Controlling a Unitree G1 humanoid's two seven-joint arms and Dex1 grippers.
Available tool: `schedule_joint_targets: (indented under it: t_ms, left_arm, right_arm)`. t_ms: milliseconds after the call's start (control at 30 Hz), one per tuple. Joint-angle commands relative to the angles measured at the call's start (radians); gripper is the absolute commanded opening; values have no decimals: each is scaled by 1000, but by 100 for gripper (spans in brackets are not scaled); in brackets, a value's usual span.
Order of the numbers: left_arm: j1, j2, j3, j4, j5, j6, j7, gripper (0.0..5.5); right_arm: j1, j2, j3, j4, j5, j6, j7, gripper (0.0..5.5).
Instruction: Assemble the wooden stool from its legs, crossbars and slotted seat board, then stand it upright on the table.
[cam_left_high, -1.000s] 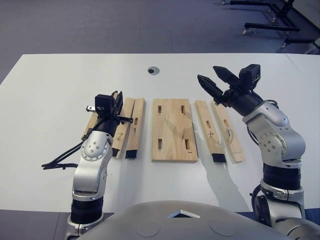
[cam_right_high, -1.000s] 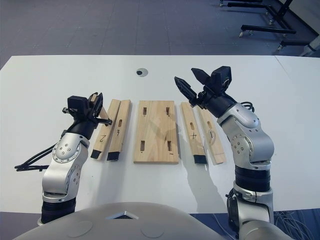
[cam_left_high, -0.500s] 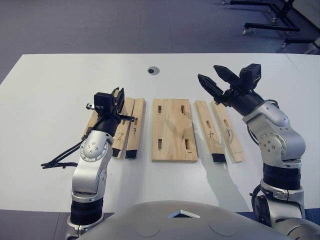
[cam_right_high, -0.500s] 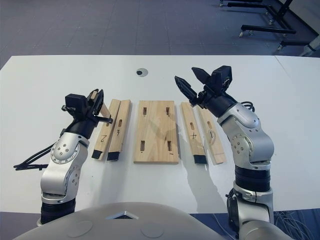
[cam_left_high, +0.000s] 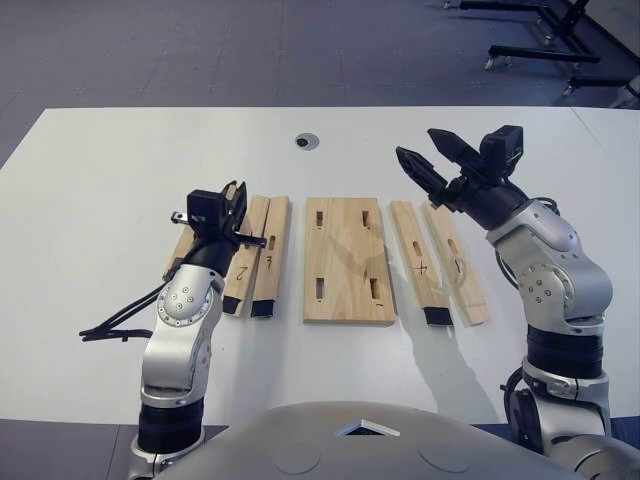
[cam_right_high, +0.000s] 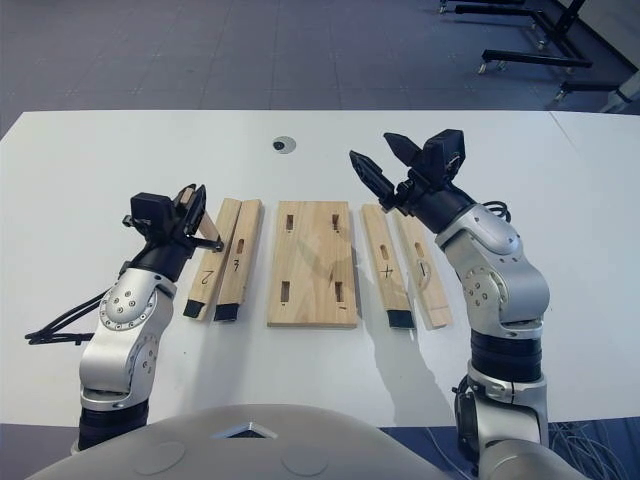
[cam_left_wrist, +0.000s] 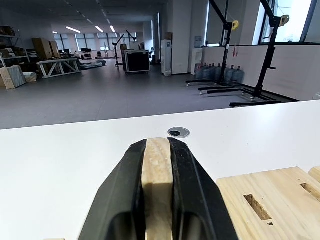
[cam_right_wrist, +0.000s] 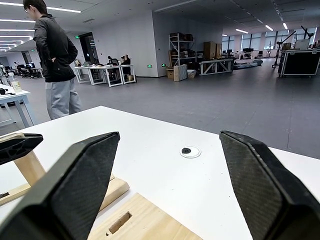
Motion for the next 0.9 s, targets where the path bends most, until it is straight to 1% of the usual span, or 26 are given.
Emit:
schedule_joint_targets:
  t_ms: [33,367,900]
  left_arm:
    - [21,2,-15,33,7,-23,-6,38]
    - [-1,9,6,34,12,-41,-1,38]
    - [9,-3,8,18,22,-31,9,38]
  right_arm:
    - [-25,-15,-5,9,-5,2,5,368]
    - [-22,-18,-2,13,-9,1,12,368]
    - [-19,-25,5,15,-6,6,24,368]
